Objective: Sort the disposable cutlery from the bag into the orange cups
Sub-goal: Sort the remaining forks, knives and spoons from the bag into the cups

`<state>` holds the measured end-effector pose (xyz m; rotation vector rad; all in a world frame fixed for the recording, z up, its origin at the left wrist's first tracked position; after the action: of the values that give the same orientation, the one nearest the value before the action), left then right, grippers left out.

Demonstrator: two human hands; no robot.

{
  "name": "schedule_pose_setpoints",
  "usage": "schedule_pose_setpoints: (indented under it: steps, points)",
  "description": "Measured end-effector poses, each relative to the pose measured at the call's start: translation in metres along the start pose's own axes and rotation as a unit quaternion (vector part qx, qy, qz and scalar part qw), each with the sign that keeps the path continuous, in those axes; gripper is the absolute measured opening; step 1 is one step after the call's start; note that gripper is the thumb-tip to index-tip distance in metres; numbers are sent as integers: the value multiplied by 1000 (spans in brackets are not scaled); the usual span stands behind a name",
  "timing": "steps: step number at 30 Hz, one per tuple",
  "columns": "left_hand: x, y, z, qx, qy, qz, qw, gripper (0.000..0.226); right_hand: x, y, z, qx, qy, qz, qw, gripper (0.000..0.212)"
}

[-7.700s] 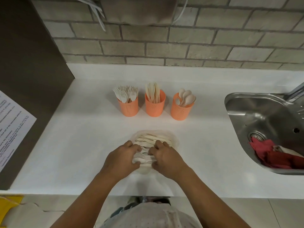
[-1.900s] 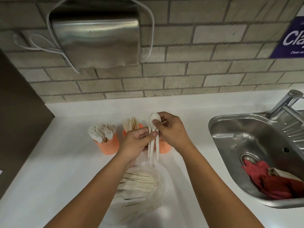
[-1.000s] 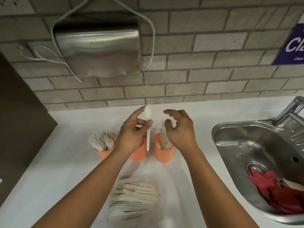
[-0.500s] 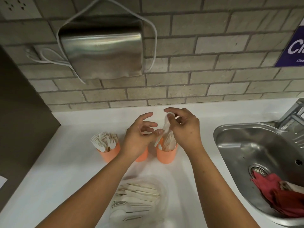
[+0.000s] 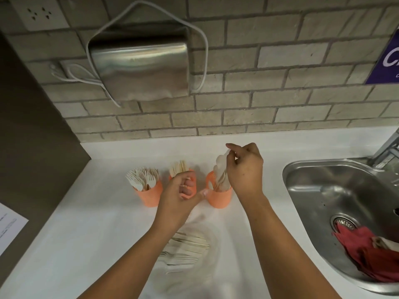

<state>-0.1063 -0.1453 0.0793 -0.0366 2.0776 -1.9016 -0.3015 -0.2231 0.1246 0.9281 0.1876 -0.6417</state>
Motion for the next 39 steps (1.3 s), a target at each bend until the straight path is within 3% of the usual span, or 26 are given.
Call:
schedule_pose_setpoints:
  steps: [4,7,11,16,21,25,27,32,36,39]
  points:
    - [-8,13,-16,-3,-14,32,999,49,17,-3,-3,17,117,-51,992,40]
    - [-13,21,-25,-16,-27,40,999,50,18,-2,-8,16,158,-85,984,44]
    - [-19,29,-36,-25,-56,46,997,52,9,11,-19,-18,119,-94,988,39]
    - [-26,38,-48,-35,-87,48,994,52,0,32,-43,-83,36,-17,996,21]
    - [-29,49,-61,-57,-103,71,991,55,13,42,-79,-120,80,63,988,13]
    - [-31,63,-71,-82,-97,107,986,63,26,35,-109,-75,155,110,979,15]
    - [-33,72,-74,-101,-90,118,984,63,39,27,-124,-45,232,114,965,20]
    - [-35,92,-83,-101,-40,231,967,41,66,13,-169,-44,470,6,882,28]
    - [-35,105,-90,-89,2,339,937,37,70,10,-195,-84,530,-78,840,23]
    - [-38,118,-94,-100,12,393,914,34,72,5,-206,-106,549,-126,819,32]
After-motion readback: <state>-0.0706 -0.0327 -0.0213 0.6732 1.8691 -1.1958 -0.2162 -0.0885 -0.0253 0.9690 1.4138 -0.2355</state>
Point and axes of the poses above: each hand's wrist, its own z-axis towards the middle knuckle, its own x-axis out of the palm, y = z × x, the point moved 6 cm from there along z, towards the middle knuckle, and after that the axes turned 10 degrees about -x, right-handed, at the moved point
